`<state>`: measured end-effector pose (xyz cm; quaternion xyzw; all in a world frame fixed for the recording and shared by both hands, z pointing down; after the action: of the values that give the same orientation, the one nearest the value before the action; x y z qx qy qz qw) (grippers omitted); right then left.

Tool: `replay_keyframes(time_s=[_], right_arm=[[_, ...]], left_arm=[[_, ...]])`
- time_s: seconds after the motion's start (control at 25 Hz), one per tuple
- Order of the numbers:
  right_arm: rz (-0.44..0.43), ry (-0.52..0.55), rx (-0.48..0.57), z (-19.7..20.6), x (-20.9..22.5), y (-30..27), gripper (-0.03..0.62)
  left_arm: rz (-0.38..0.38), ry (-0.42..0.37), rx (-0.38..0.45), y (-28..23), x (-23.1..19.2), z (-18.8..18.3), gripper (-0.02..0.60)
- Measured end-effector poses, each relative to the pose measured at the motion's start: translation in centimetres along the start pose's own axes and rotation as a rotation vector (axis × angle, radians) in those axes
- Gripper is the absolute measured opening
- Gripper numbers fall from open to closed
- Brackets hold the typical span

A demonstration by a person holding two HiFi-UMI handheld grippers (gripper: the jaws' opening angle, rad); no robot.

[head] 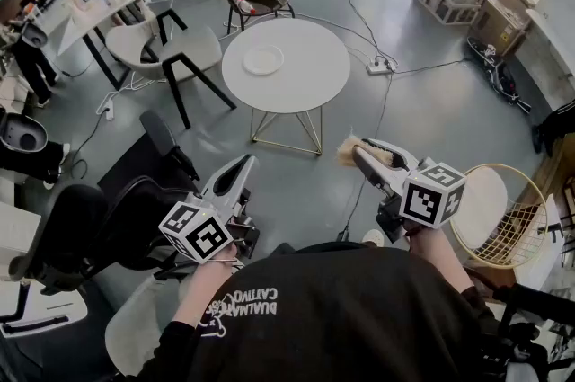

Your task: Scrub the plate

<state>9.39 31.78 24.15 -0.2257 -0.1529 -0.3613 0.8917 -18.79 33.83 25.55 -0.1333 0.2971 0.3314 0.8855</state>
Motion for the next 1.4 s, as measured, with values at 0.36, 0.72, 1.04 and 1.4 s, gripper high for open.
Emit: replay_keyframes(time_s=[0.36,0.72,1.04,1.4], right_arm=[[0.016,0.003,0.001,0.2,0.2,-0.5,0.103],[0.020,-0.087,-0.002,0.8,0.4,-0.8,0.106],[0.005,-0.128,-0.031,1.0,1.9,-3.2,0.105],[-0.083,-0.141,-0.089,-0.1,7.0,-10.6,0.106]], left_arm=[[-0.006,-0.002,0.007,0.5,-0.8,-0.2,-0.002],[-0.009,-0.020,-0.003,1.4,-0.9,-0.8,-0.002],[-0.045,-0.032,-0.008,0.3,-2.8,-1.1,-0.002],[-0.112,-0.015,-0.006,-4.9,-7.9,-1.4,-0.002]])
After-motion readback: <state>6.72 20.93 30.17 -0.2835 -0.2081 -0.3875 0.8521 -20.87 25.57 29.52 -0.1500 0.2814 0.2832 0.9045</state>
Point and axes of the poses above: the fingertips, and each gripper's own axes: y backward along the fingers, x to its right, z out of its underside, the point moved 7 cm from there along y, backward along the fingers, and after that the axes turned 3 degrees about y, right-handed, at the moved point
